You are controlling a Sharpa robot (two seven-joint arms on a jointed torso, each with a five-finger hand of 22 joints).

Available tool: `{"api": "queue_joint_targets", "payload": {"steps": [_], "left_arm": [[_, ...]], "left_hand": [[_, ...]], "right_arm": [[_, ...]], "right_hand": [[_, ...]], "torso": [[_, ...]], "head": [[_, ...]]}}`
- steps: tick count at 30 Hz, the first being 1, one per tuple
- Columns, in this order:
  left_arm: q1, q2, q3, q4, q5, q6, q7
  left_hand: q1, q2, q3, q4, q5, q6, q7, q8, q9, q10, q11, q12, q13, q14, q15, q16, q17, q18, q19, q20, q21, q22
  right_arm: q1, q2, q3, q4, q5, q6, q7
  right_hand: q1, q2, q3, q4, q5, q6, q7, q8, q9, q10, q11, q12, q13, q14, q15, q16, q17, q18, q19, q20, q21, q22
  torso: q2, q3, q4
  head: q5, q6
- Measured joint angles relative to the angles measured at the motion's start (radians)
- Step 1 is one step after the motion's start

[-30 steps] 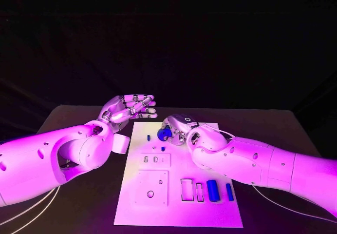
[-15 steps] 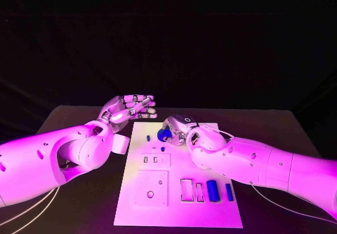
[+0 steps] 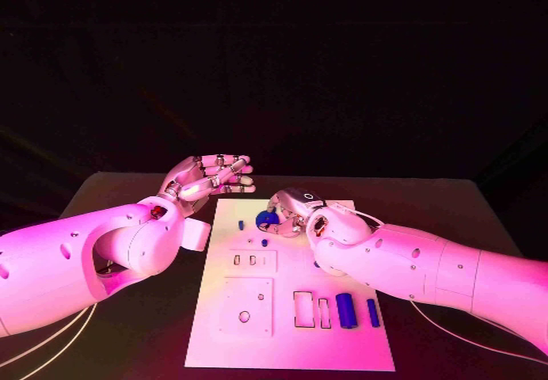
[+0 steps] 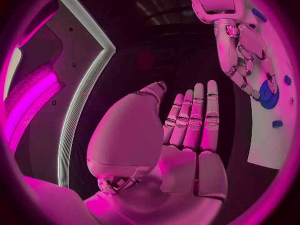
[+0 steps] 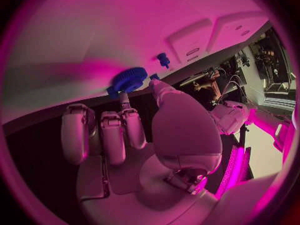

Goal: Assemble the parts on the task board

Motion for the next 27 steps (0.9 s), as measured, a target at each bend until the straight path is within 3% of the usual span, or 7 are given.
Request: {"api": "queue_joint_targets", "payload": {"steps": [17, 27], "left_arm": [[0.0, -0.002, 0.0, 0.0, 0.0, 0.001, -0.001], [0.0, -0.007, 0.0, -0.001, 0.0, 0.001, -0.002]], "left_hand": [[0.0, 0.0, 0.0, 0.0, 0.0, 0.0, 0.0, 0.0, 0.0, 0.0, 0.0, 0.0, 0.0, -0.004, 0.004, 0.0, 0.0, 0.0, 0.0, 0.0, 0.0, 0.0], [0.0, 0.0, 0.0, 0.0, 0.0, 0.0, 0.0, 0.0, 0.0, 0.0, 0.0, 0.0, 0.0, -0.004, 0.004, 0.0, 0.0, 0.0, 0.0, 0.0, 0.0, 0.0]], "right_arm": [[0.001, -0.031, 0.002, 0.011, 0.02, 0.025, 0.0], [-0.003, -0.141, -0.001, 0.127, 0.034, 0.0, 0.0]], "right_hand": [[-0.006, 0.006, -0.003, 0.001, 0.031, 0.01, -0.003, -0.004, 0.005, 0.004, -0.004, 0.0, 0.0, 0.0, 0.0, 0.0, 0.0, 0.0, 0.0, 0.0, 0.0, 0.0], [0.0, 0.013, -0.003, 0.001, 0.039, 0.013, -0.006, -0.003, 0.004, 0.011, -0.004, 0.005, 0.0, 0.0, 0.0, 0.0, 0.0, 0.0, 0.006, -0.002, 0.0, 0.001]], "torso": [[0.0, 0.0002, 0.0], [-0.001, 0.0002, -0.0016]], "head": [[-0.001, -0.003], [0.002, -0.002]]}}
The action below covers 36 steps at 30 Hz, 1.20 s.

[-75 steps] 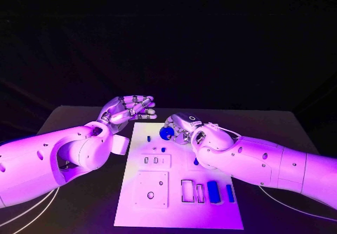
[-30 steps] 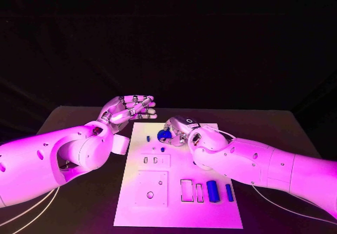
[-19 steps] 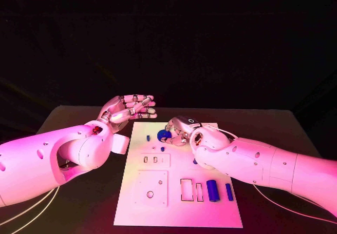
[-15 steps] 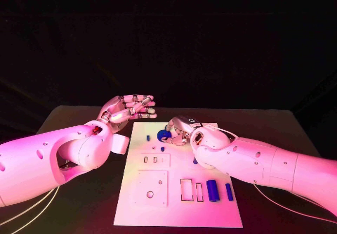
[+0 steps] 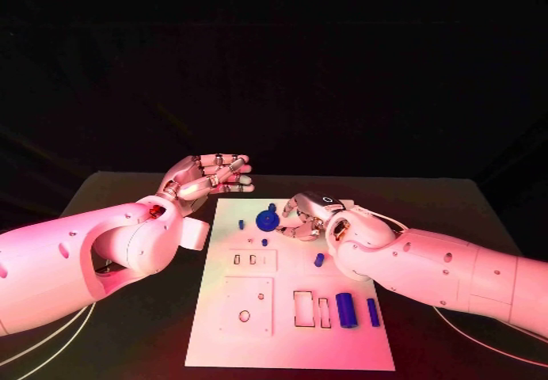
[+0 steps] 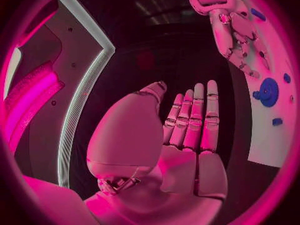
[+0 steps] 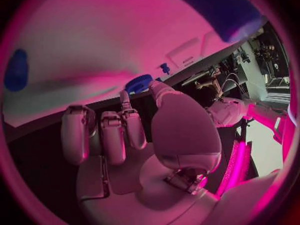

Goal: Assemble the parts on the task board

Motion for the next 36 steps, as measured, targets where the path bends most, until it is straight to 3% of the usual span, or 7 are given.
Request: {"api": "queue_joint_targets", "payload": {"steps": [3, 9, 15, 21, 28, 36], "left_arm": [[0.0, -0.001, 0.0, -0.001, 0.0, 0.0, 0.0], [0.0, -0.002, 0.0, -0.004, 0.0, 0.0, 0.0], [0.0, -0.001, 0.0, -0.012, 0.0, 0.0, 0.0], [0.0, 0.002, 0.0, -0.017, 0.0, 0.001, 0.0], [-0.001, 0.006, -0.001, -0.021, 0.001, 0.003, 0.0], [-0.002, 0.009, -0.001, -0.026, 0.001, 0.005, 0.0]], "left_hand": [[0.0, 0.0, 0.0, 0.0, 0.0, 0.0, 0.0, 0.0, 0.0, 0.0, 0.0, 0.0, 0.0, 0.0, 0.0, 0.0, 0.0, 0.0, 0.0, 0.0, 0.0, 0.0], [0.0, 0.0, 0.003, -0.003, 0.0, 0.0, 0.0, 0.0, 0.0, 0.0, 0.0, 0.0, 0.0, 0.0, 0.0, 0.0, 0.002, 0.0, 0.0, 0.0, 0.0, 0.0], [0.0, 0.0, 0.003, -0.003, 0.0, 0.0, 0.0, 0.0, 0.0, 0.0, 0.0, 0.0, 0.0, 0.0, 0.0, 0.0, 0.002, 0.0, 0.0, 0.0, 0.0, 0.0], [0.0, 0.0, 0.003, -0.003, 0.0, 0.0, 0.0, 0.0, 0.0, 0.0, 0.0, 0.0, 0.0, -0.004, -0.004, 0.0, 0.002, 0.0, 0.0, 0.0, 0.0, 0.001], [0.0, 0.0, 0.003, -0.003, 0.0, 0.0, 0.0, 0.0, 0.0, 0.0, 0.0, 0.0, 0.0, -0.004, -0.004, 0.0, 0.002, 0.0, 0.0, 0.0, 0.0, 0.001], [0.0, 0.0, 0.003, -0.003, 0.0, 0.0, 0.0, 0.0, 0.0, 0.0, 0.0, 0.0, 0.0, -0.004, -0.004, 0.0, 0.002, 0.0, 0.0, 0.0, 0.0, 0.001]], "right_arm": [[0.006, -0.045, 0.003, 0.047, 0.016, -0.03, 0.01], [0.039, -0.169, 0.012, 0.154, 0.092, -0.09, 0.07], [0.071, -0.283, 0.017, 0.19, 0.217, -0.09, 0.143], [0.077, -0.364, 0.016, 0.18, 0.318, -0.038, 0.208], [0.064, -0.402, 0.014, 0.144, 0.352, 0.024, 0.256], [0.041, -0.382, 0.012, 0.091, 0.352, 0.06, 0.284]], "right_hand": [[0.015, 0.008, 0.008, -0.008, 0.0, 0.0, 0.0, 0.0, 0.0, 0.0, 0.0, 0.0, 0.0, 0.0, 0.0, 0.0, 0.0, 0.0, 0.0, 0.0, 0.0, 0.0], [0.058, -0.006, 0.021, -0.012, 0.0, 0.0, 0.0, 0.0, 0.0, 0.0, 0.0, 0.0, 0.0, 0.0, 0.0, 0.0, 0.0, 0.0, 0.0, 0.0, -0.004, 0.0], [0.135, -0.026, 0.05, -0.033, -0.008, 0.004, 0.004, -0.005, 0.0, 0.0, 0.0, 0.0, 0.0, 0.0, 0.0, 0.0, 0.0, 0.0, 0.0, 0.0, -0.009, 0.0], [0.236, -0.058, 0.079, -0.089, -0.035, 0.004, 0.004, -0.012, -0.001, -0.002, 0.002, -0.005, 0.001, 0.0, 0.0, 0.0, 0.001, 0.0, -0.005, 0.003, -0.023, 0.0], [0.287, -0.085, 0.096, -0.126, -0.035, -0.006, 0.013, -0.025, -0.006, -0.011, 0.011, -0.017, 0.001, 0.0, 0.0, 0.0, 0.001, 0.0, -0.01, 0.005, -0.032, 0.0], [0.296, -0.086, 0.096, -0.134, -0.035, -0.023, 0.019, -0.036, -0.01, -0.015, 0.014, -0.017, 0.001, -0.004, 0.004, 0.0, 0.001, 0.0, -0.01, 0.005, -0.033, 0.0]], "torso": [[-0.002, 0.0, -0.0025], [-0.008, 0.0023, -0.0096], [-0.017, 0.0058, -0.0203], [-0.025, 0.0104, -0.0317], [-0.029, 0.0167, -0.0397], [-0.027, 0.0187, -0.0402]], "head": [[0.001, 0.002], [0.003, 0.005], [0.008, 0.005], [0.007, 0.003], [0.004, -0.004], [-0.002, -0.008]]}}
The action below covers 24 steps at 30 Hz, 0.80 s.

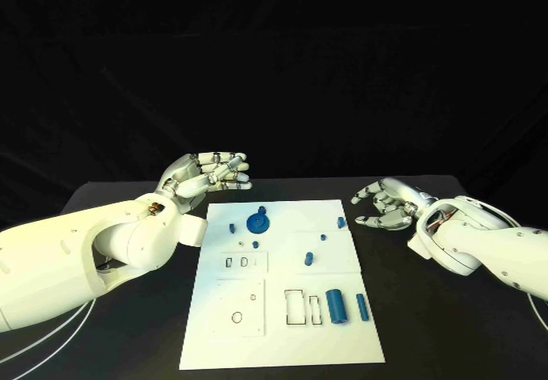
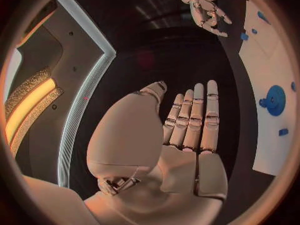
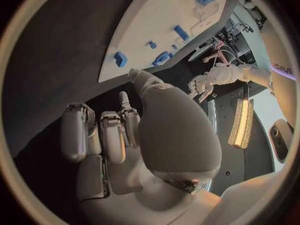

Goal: Assemble the parts on the task board

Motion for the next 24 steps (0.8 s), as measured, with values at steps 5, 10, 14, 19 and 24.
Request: {"api": "queue_joint_targets", "payload": {"steps": [5, 10, 14, 19, 24], "left_arm": [[0.0, 0.001, 0.0, -0.001, 0.0, 0.001, 0.0], [0.0, 0.001, 0.0, -0.002, 0.001, 0.002, 0.0], [-0.001, 0.001, 0.0, -0.002, 0.001, 0.003, 0.0], [-0.001, 0.001, 0.0, -0.001, 0.001, 0.003, 0.0], [-0.001, 0.0, 0.0, -0.001, 0.001, 0.004, 0.0]], "left_hand": [[0.0, 0.0, 0.0, 0.0, 0.0, 0.0, 0.0, 0.0, 0.0, 0.0, 0.0, 0.0, 0.0, 0.0, 0.0, 0.0, 0.0, 0.0, 0.0, 0.0, 0.0, 0.0], [0.0, 0.0, 0.0, 0.0, 0.0, 0.0, 0.0, 0.0, 0.0, 0.0, 0.0, 0.0, 0.0, 0.0, 0.0, 0.0, 0.0, 0.0, 0.0, 0.0, 0.0, 0.0], [0.0, 0.0, 0.0, 0.0, 0.0, 0.0, 0.0, 0.0, 0.0, 0.0, 0.0, 0.0, 0.0, 0.0, 0.0, 0.0, 0.0, 0.0, 0.0, 0.0, 0.0, 0.0], [0.0, 0.0, 0.0, 0.0, 0.0, 0.0, 0.0, 0.0, 0.0, 0.0, 0.0, 0.0, 0.0, 0.0, 0.0, 0.0, 0.0, 0.0, 0.0, 0.0, 0.0, 0.0], [0.0, 0.0, 0.003, 0.003, 0.0, 0.0, 0.0, 0.0, 0.001, 0.0, 0.0, 0.0, 0.0, -0.004, 0.003, 0.0, 0.002, 0.0, 0.0, 0.0, 0.0, 0.0]], "right_arm": [[-0.009, 0.02, 0.0, -0.019, -0.001, 0.012, 0.009], [-0.014, 0.039, -0.001, -0.041, -0.003, 0.019, 0.011], [-0.018, 0.058, -0.001, -0.065, -0.004, 0.02, 0.009], [-0.028, 0.075, 0.0, -0.084, -0.004, 0.02, 0.006], [-0.037, 0.094, -0.001, -0.103, -0.005, 0.021, 0.001]], "right_hand": [[0.0, 0.0, 0.0, 0.0, 0.0, 0.0, 0.0, -0.004, 0.0, 0.0, 0.0, -0.004, 0.0, 0.0, 0.0, 0.0, 0.0, 0.0, 0.0, 0.0, 0.0, 0.0], [0.0, 0.0, 0.0, 0.0, 0.0, 0.0, 0.0, -0.004, 0.0, 0.0, 0.0, -0.004, 0.0, 0.004, 0.004, 0.0, 0.0, 0.0, 0.0, 0.0, 0.0, 0.0], [0.0, 0.0, 0.0, 0.0, 0.0, 0.0, 0.0, -0.004, 0.0, 0.0, 0.0, -0.004, 0.0, 0.004, 0.004, 0.0, 0.0, 0.0, 0.0, 0.0, 0.0, 0.0], [0.0, 0.0, 0.0, 0.0, 0.004, 0.0, 0.0, -0.004, 0.0, 0.0, 0.0, -0.004, 0.0, 0.004, 0.004, 0.0, 0.0, 0.0, 0.0, 0.0, 0.0, 0.0], [0.0, 0.0, 0.002, 0.002, 0.004, 0.0, 0.0, -0.004, 0.0, 0.0, 0.0, -0.004, 0.0, 0.004, 0.004, 0.0, 0.0, 0.0, 0.0, 0.0, 0.0, 0.0]], "torso": [[0.001, -0.0011, 0.0025], [0.002, -0.0022, 0.0034], [0.002, -0.0028, 0.0031], [0.001, -0.003, 0.0031], [0.001, -0.0024, 0.0036]], "head": [[0.001, -0.004], [0.001, -0.006], [0.0, -0.009], [-0.001, -0.011], [-0.002, -0.013]]}}
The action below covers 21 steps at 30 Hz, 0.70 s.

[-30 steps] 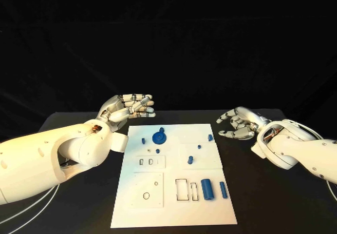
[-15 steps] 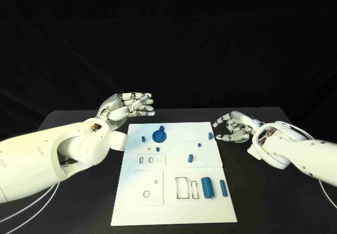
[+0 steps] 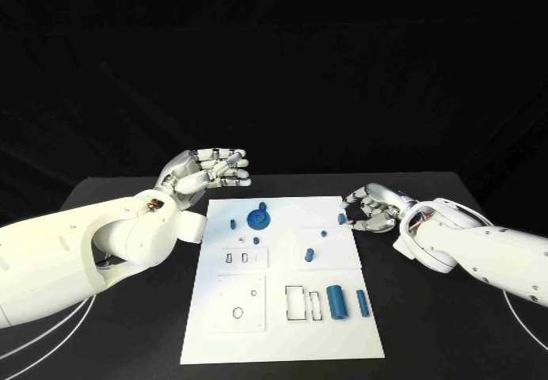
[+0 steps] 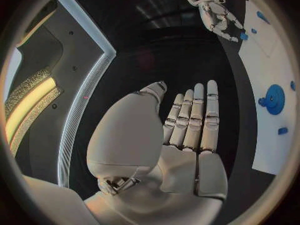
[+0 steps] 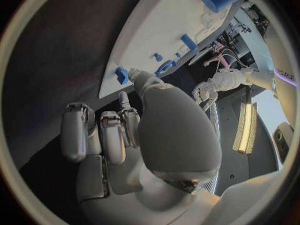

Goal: Assemble the parts on the task board

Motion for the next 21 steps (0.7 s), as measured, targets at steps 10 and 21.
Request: {"api": "queue_joint_targets", "payload": {"steps": [10, 21], "left_arm": [[0.0, -0.001, 0.0, 0.0, 0.0, 0.001, 0.0], [0.0, -0.001, 0.0, 0.0, 0.0, 0.001, 0.0]], "left_hand": [[0.0, 0.0, 0.0, 0.0, 0.0, 0.0, 0.0, 0.0, 0.0, 0.0, 0.0, 0.0, 0.0, 0.0, 0.0, 0.0, 0.0, 0.0, 0.0, 0.0, 0.0, 0.0], [0.0, 0.0, 0.0, 0.0, 0.0, 0.0, 0.0, 0.0, 0.0, 0.0, 0.0, 0.0, 0.0, 0.0, 0.0, 0.0, 0.0, 0.0, 0.0, 0.0, 0.0, 0.0]], "right_arm": [[-0.013, 0.028, -0.001, -0.033, -0.001, 0.003, -0.009], [-0.015, 0.038, -0.001, -0.046, -0.001, 0.006, -0.014]], "right_hand": [[-0.005, 0.013, 0.007, 0.007, 0.0, 0.009, 0.002, 0.0, 0.001, 0.0, 0.0, 0.006, 0.0, 0.0, 0.0, 0.0, 0.0, 0.0, 0.0, 0.0, 0.002, 0.0], [-0.017, 0.033, 0.037, 0.014, 0.004, 0.044, -0.008, 0.012, 0.005, 0.008, -0.004, 0.016, 0.0, 0.0, 0.0, 0.0, 0.0, 0.0, 0.0, 0.0, 0.01, 0.0]], "torso": [[0.0, 0.0006, 0.0], [0.0, 0.0011, -0.0004]], "head": [[0.002, -0.002], [0.002, -0.004]]}}
